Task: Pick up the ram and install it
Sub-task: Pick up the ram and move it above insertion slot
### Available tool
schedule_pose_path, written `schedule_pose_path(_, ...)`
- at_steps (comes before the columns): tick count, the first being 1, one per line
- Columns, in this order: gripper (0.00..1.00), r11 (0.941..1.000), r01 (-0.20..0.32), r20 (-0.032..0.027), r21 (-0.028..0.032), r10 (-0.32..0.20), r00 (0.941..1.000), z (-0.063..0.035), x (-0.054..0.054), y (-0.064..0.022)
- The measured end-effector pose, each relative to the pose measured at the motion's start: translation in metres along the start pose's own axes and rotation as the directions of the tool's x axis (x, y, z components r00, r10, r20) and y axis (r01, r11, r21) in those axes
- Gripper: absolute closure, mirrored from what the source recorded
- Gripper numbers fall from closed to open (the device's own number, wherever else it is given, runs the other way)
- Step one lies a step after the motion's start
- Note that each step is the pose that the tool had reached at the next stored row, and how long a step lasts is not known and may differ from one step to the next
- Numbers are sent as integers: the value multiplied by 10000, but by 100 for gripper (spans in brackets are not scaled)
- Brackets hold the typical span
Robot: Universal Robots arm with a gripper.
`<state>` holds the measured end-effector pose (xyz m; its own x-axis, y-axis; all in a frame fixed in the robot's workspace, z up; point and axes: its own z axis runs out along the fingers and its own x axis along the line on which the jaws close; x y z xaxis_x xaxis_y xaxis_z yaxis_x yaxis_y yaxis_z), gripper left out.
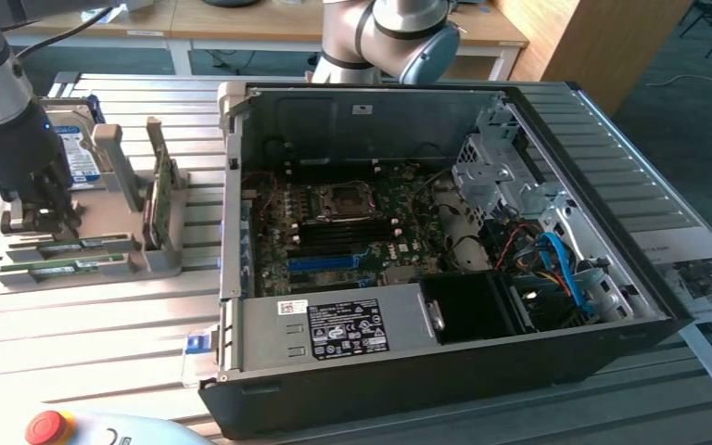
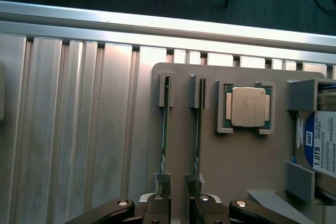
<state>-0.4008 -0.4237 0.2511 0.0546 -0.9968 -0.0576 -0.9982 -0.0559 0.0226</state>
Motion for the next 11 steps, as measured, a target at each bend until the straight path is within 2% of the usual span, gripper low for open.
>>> schedule_pose_path(11,75,10000,0,0,-1,0,10000,67,16,-1)
